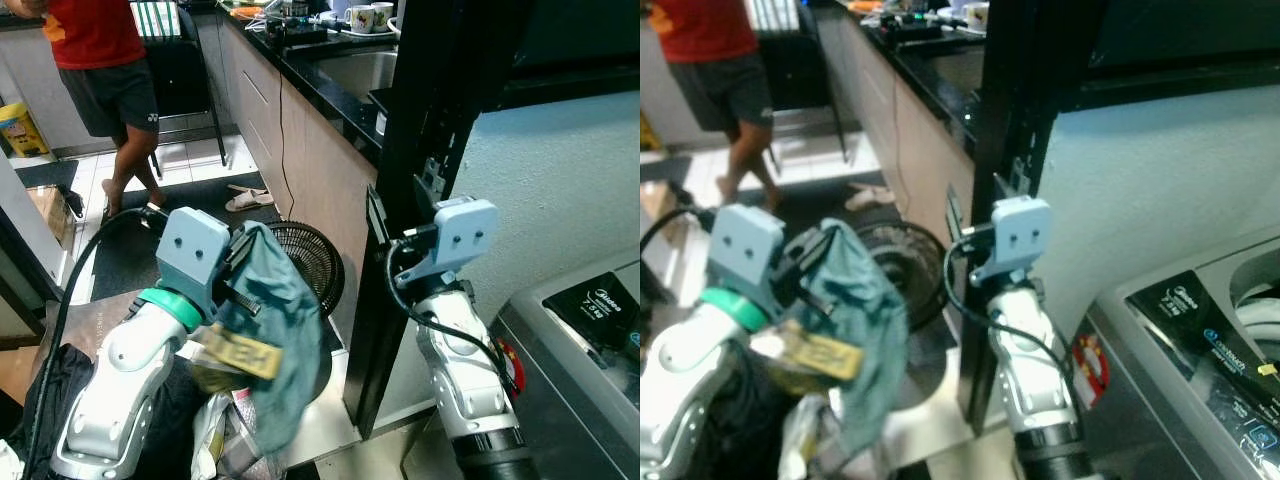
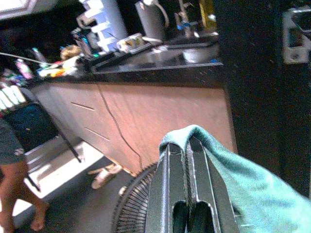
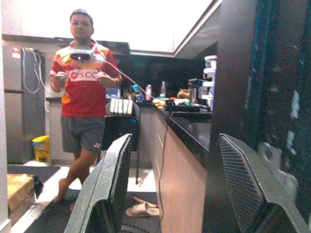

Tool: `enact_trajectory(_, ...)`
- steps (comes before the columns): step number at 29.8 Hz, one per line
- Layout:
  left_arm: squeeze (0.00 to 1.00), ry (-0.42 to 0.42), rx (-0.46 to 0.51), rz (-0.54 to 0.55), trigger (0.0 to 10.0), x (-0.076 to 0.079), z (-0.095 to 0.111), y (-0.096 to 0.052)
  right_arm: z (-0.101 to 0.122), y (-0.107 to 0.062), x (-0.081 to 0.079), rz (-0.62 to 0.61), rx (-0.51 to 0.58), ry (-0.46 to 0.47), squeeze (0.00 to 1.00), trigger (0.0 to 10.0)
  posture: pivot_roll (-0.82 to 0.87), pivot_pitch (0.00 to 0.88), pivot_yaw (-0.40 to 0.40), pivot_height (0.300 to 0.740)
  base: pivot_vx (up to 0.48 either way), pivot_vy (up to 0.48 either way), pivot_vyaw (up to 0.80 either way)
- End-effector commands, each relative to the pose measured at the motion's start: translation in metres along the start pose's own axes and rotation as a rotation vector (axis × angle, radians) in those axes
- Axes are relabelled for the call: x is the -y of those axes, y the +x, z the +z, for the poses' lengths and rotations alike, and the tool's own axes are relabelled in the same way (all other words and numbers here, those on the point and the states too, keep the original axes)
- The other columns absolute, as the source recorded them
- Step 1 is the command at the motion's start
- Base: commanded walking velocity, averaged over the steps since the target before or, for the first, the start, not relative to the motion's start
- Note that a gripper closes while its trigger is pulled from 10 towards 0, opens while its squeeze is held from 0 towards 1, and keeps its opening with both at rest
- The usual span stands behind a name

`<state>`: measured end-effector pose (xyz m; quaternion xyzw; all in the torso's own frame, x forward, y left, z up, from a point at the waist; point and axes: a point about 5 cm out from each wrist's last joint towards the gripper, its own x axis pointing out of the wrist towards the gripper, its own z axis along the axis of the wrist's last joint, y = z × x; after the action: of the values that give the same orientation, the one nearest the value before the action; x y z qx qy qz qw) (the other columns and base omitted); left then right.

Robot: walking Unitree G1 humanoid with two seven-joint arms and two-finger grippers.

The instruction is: Clothes washing

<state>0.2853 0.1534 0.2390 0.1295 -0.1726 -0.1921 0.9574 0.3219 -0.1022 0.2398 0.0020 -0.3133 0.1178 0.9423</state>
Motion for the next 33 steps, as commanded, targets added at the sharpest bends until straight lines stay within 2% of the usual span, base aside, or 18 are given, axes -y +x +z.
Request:
enact_trajectory(1, 0.00, 0.014, 0.011, 0.028, 10.0, -0.007, 0.002, 0.000, -0.001, 0.001, -0.001, 0.004, 0.002, 0.011, 0.00, 10.0, 0.07, 0.009, 0.029, 0.731, 0.000, 0.000, -0.40)
enact_trajectory(9, 0.00, 0.017, 0.038, 0.051, 10.0, -0.012, 0.010, 0.002, 0.001, 0.010, -0.002, -0.007, 0.013, 0.049, 0.00, 10.0, 0.09, 0.004, 0.018, 0.731, 0.000, 0.000, -0.70)
enact_trajectory(33, 0.00, 0.002, 0.064, 0.032, 10.0, -0.012, 0.019, 0.013, -0.008, 0.005, 0.010, -0.097, -0.029, 0.045, 0.00, 10.0, 0.08, 0.013, 0.052, 0.731, 0.000, 0.000, -0.77)
